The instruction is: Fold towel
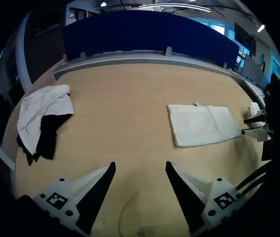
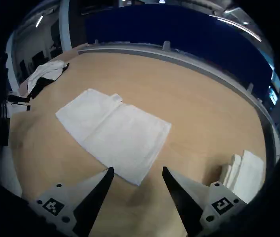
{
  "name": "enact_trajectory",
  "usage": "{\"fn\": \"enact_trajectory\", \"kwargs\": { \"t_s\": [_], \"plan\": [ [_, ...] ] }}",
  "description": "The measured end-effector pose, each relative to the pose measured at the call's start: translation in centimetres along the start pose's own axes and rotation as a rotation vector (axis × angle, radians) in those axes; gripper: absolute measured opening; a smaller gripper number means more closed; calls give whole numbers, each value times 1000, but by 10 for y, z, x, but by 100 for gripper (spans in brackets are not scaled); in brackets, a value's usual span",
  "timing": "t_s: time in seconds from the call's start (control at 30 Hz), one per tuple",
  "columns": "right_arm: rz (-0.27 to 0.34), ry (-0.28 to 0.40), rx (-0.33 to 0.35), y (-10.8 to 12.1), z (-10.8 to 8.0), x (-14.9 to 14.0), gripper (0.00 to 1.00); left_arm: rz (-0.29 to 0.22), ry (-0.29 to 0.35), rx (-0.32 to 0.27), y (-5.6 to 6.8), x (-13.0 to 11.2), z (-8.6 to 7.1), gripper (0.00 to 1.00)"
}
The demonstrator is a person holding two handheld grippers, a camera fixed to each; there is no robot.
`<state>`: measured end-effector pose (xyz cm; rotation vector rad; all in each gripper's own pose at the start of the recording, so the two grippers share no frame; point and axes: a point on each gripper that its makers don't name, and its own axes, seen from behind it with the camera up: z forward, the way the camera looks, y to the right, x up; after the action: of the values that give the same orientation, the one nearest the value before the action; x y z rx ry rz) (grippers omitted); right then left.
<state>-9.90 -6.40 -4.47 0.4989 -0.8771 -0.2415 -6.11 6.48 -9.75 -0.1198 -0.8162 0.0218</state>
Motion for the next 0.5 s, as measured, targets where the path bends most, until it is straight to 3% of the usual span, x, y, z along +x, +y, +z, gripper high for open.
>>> {"fn": "enact_trajectory", "kwargs": {
  "t_s": [0.3, 0.5],
  "plan": [
    [-16, -58, 8, -4, 14, -23, 92, -25, 4, 9, -7, -3, -5, 94],
    [-25, -80, 16, -7, 18, -31, 81, -28, 4, 10, -9, -4, -8, 94]
  ]
}}
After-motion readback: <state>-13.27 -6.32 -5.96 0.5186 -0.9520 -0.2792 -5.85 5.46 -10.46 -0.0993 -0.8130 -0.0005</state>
